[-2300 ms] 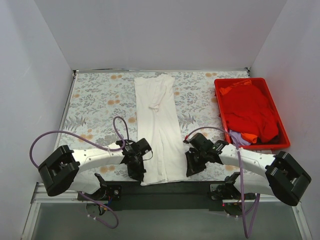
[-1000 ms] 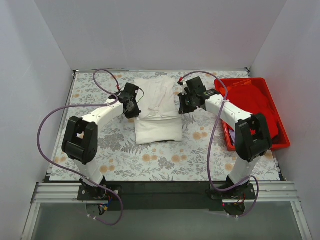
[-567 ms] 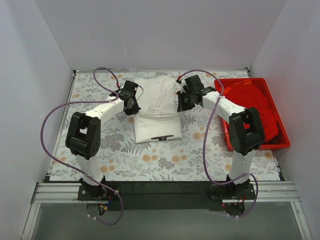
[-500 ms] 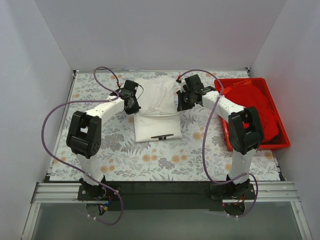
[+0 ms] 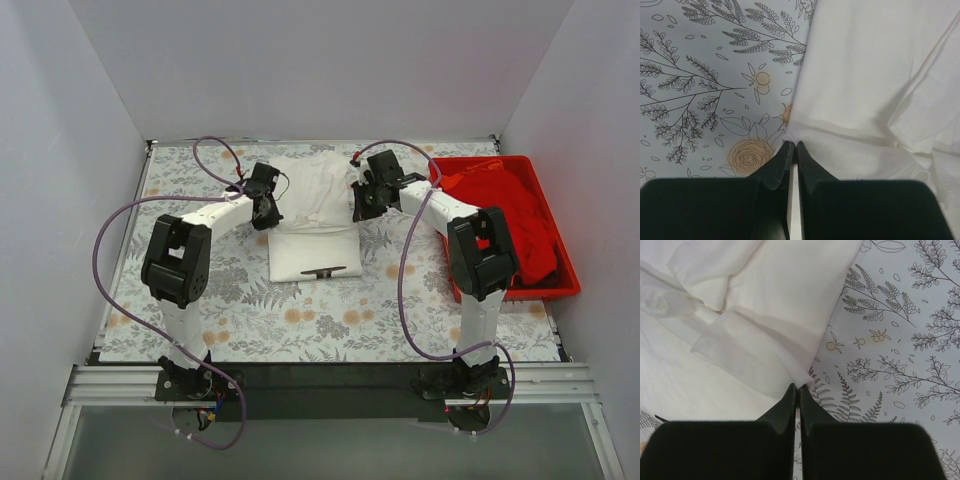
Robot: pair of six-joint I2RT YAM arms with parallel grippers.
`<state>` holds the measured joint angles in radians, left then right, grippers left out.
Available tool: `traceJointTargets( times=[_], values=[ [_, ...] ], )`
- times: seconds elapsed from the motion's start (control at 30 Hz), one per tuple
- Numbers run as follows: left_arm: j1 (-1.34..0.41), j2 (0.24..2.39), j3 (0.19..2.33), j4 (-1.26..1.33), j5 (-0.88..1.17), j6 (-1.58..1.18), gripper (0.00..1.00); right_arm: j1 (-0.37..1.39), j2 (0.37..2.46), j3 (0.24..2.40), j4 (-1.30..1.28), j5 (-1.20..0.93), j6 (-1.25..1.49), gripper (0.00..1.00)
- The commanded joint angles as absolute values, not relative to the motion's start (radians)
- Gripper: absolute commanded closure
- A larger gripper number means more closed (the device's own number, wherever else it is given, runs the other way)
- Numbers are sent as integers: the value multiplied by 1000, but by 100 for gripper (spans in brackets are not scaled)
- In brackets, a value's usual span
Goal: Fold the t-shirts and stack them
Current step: Fold the tshirt
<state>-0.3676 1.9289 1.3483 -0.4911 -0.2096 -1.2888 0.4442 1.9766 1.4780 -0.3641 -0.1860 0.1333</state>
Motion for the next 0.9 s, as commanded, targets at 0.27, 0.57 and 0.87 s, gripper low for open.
traceJointTargets(
  times=[0.27,0.57,0.87],
  values=[
    [-354,1907,1377,-477,-295,-1284,79,436,1999,1539,-296,-219,140,81],
    [-411,1700,1313,-529,-242,-1307,55,486,1858,1457,-295,-124,170,55],
    [-604,1584,1111,-523,-221,-1376,71,620,1799,1296,-196,-101,227,70]
  ],
)
